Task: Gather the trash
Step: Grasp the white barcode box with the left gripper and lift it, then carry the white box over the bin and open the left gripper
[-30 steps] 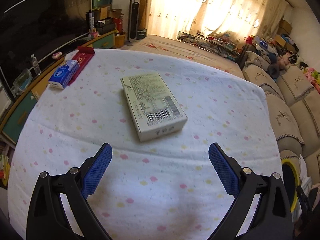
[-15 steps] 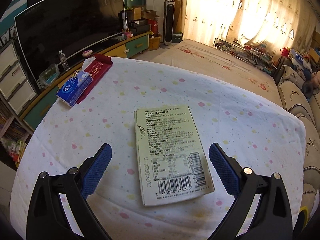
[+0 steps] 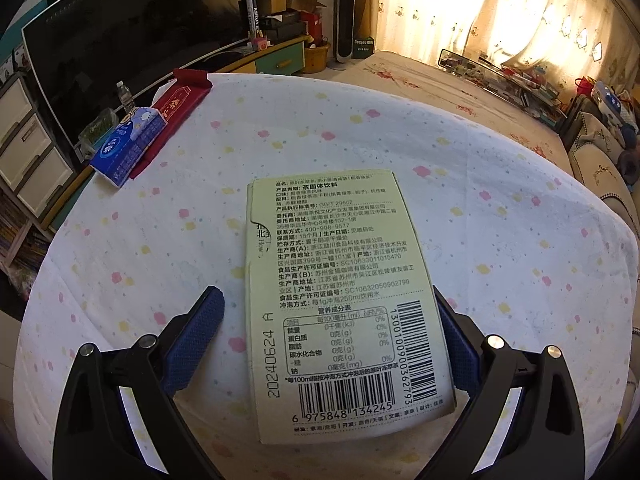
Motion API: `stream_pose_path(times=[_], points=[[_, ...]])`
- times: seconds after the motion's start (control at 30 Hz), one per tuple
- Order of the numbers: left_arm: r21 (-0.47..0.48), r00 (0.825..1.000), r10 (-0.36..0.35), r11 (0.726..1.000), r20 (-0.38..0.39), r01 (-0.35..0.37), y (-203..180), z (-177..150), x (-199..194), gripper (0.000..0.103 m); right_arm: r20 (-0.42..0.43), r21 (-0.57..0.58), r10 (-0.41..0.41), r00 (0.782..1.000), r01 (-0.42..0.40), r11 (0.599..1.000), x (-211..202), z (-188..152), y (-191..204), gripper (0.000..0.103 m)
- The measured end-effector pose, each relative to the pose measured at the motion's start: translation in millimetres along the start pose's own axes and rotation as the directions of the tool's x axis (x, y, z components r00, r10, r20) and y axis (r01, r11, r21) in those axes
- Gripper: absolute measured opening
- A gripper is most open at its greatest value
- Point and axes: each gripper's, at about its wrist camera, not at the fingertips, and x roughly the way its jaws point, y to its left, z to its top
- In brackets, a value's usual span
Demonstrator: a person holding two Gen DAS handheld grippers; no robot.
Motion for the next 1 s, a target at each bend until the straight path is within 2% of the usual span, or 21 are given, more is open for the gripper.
stream_pose_path(times=[0.13,0.2,0.43,0.67,0.87,1.0], points=[[0.032,1.0,-0.024,0.999,0.019,0.024,-2.5,-1.2,-3.8,0.085,0.002,0.007,-0.003,1.0,0.003,1.0,-3.1,-2.4,-2.7,0.059],[0.053,0.999,-0.035,0.998,0.033,0.033,-6.2,-2.5,-8.0,0.074,0.003,0.01,-0.005,1.0,0.005,1.0,-6.1,-3.5,-4.4,0.059],[0.122,0.997,-0.076,0.99,0.035,0.071,-0.6,-12.3,-16.6,0.073,0.019,0.014,-0.004,1.0,0.004,1.0,-21.9,-7.9,-7.3,0.059],[0.184,0.986,-0.158,0.972,0.052,0.146,6.8,-47.7,-54.4,0.071,0.032,0.012,0.004,0.999,-0.004,1.0,-40.4,-14.0,-8.9,0.059],[0.284,0.96,-0.267,0.93,0.087,0.233,-9.3,-91.1,-114.2,0.071,0.049,0.021,0.002,0.999,-0.003,1.0,-59.2,-23.0,-16.1,0.059],[0.372,0.927,-0.368,0.872,0.067,0.319,-37.9,-120.5,-154.5,0.071,0.069,0.03,-0.009,0.998,0.007,1.0,-72.7,-27.8,-23.4,0.059]])
